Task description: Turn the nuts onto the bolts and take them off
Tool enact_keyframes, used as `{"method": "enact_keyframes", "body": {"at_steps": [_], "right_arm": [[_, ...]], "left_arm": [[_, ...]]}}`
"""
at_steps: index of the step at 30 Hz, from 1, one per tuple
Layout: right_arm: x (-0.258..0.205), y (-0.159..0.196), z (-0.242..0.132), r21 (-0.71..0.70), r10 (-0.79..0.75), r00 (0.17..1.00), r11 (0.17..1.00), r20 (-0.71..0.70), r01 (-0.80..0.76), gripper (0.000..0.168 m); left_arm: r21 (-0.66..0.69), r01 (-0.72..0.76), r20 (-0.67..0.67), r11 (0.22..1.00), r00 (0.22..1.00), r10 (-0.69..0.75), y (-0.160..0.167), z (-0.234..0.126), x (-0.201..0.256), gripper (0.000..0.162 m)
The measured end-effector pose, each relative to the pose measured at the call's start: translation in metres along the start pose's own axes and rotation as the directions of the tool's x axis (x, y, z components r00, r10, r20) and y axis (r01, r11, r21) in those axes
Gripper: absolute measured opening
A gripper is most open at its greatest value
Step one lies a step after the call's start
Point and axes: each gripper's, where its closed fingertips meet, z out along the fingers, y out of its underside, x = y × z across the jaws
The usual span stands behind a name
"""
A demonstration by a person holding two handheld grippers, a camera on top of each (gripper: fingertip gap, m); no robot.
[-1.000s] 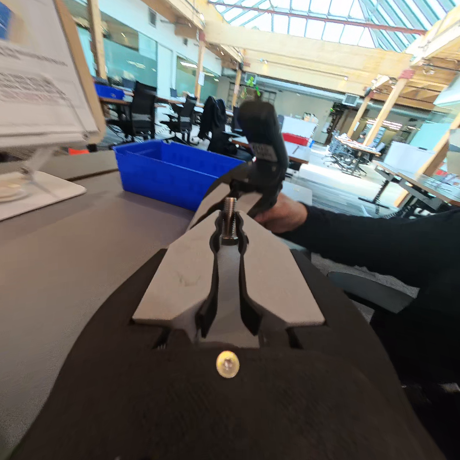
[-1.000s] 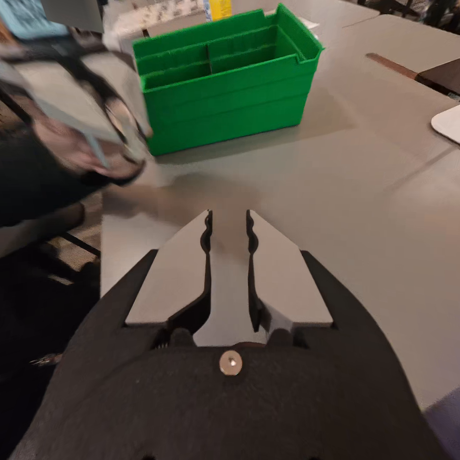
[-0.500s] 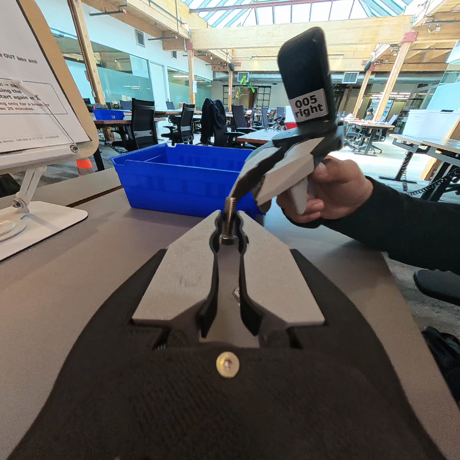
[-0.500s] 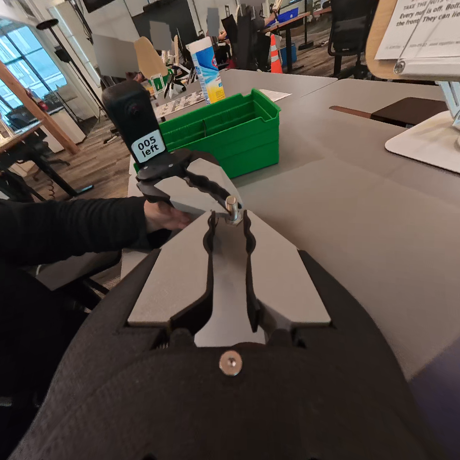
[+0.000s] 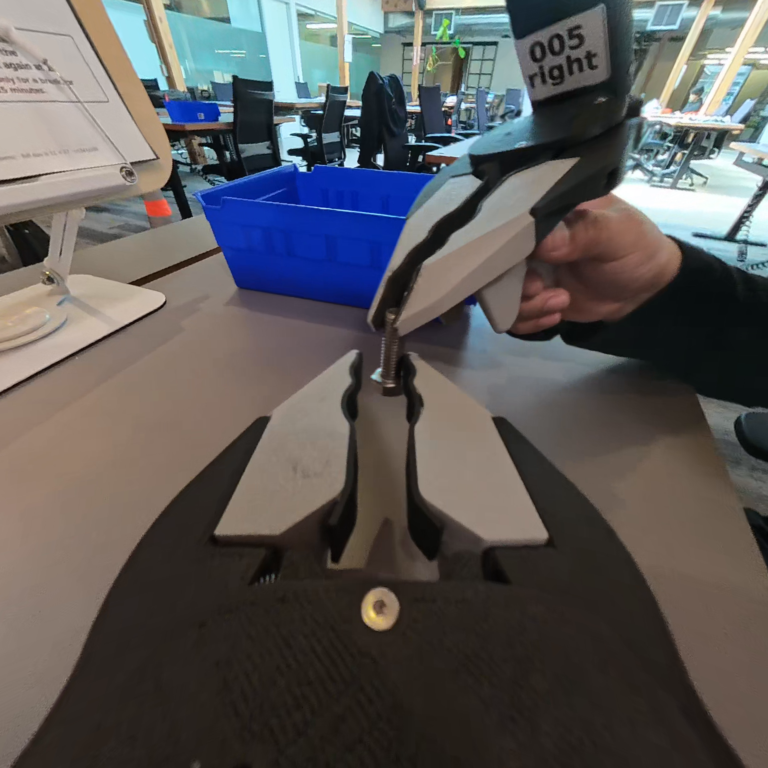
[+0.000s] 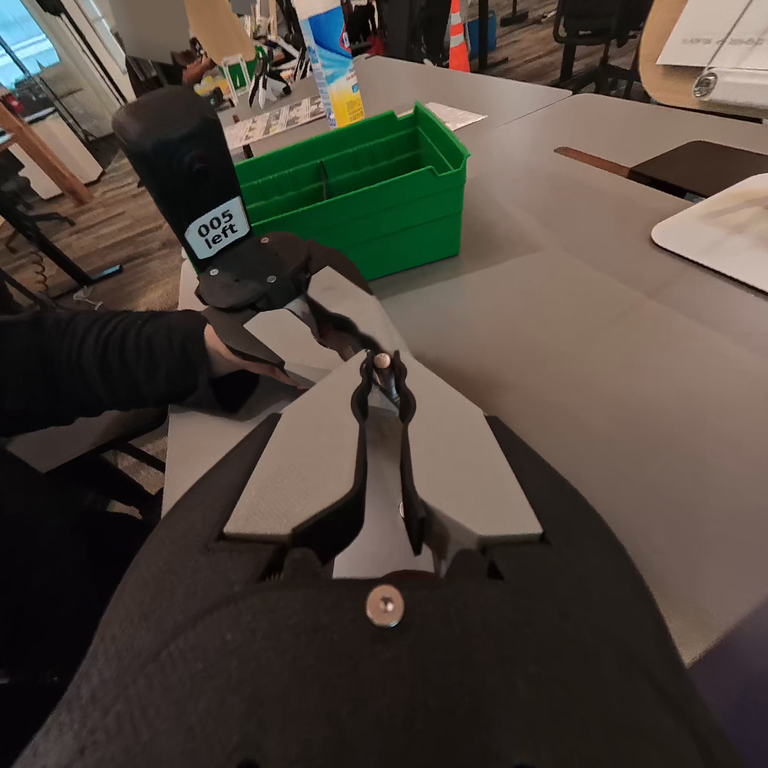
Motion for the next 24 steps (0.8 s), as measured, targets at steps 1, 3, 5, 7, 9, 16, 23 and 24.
{"method": "enact_keyframes", "body": {"at_steps": [1, 3, 5, 7, 9, 16, 23, 24], "right_arm": [[0.0, 0.001, 0.002, -0.014, -0.01, 1.0, 1.0, 0.003, 0.01, 0.006], [-0.001, 0.002, 0.005, -0.021, -0.02, 1.0, 1.0, 0.002, 0.02, 0.006], [0.002, 0.003, 0.004, -0.012, -0.027, 0.999, 1.0, -0.017, 0.027, 0.006], [0.006, 0.003, -0.003, 0.006, -0.031, 0.999, 0.999, -0.042, 0.031, 0.016], [0.011, 0.017, -0.01, -0.049, -0.037, 0.997, 0.998, -0.065, 0.034, 0.02], [0.018, 0.108, -0.013, -0.409, -0.271, 0.959, 0.887, -0.087, 0.214, 0.033], [0.02, 0.117, -0.004, -0.432, -0.314, 0.949, 0.857, -0.004, 0.282, 0.027], [0.02, 0.117, -0.003, -0.426, -0.31, 0.951, 0.859, 0.007, 0.284, 0.024]], "left_arm": [[-0.009, -0.014, -0.012, 1.0, 1.0, 0.014, 0.002, 0.0, 0.003, 0.007], [-0.031, -0.018, -0.004, 0.999, 1.0, 0.018, 0.005, -0.001, 0.002, 0.006], [-0.036, 0.027, -0.023, 0.999, 0.999, -0.027, 0.006, -0.002, 0.001, 0.006], [-0.011, 0.083, -0.026, 0.996, 0.996, -0.083, 0.003, -0.005, -0.005, 0.006], [0.018, 0.135, -0.034, 0.991, 0.99, -0.135, -0.001, -0.008, -0.013, 0.006], [0.018, 0.138, -0.147, 0.99, 0.98, -0.134, -0.003, -0.011, -0.004, 0.006], [0.015, 0.158, -0.3, 0.987, 0.943, -0.146, -0.005, -0.016, 0.013, 0.006], [0.018, 0.168, -0.317, 0.986, 0.936, -0.154, -0.006, -0.017, 0.013, 0.006]]}}
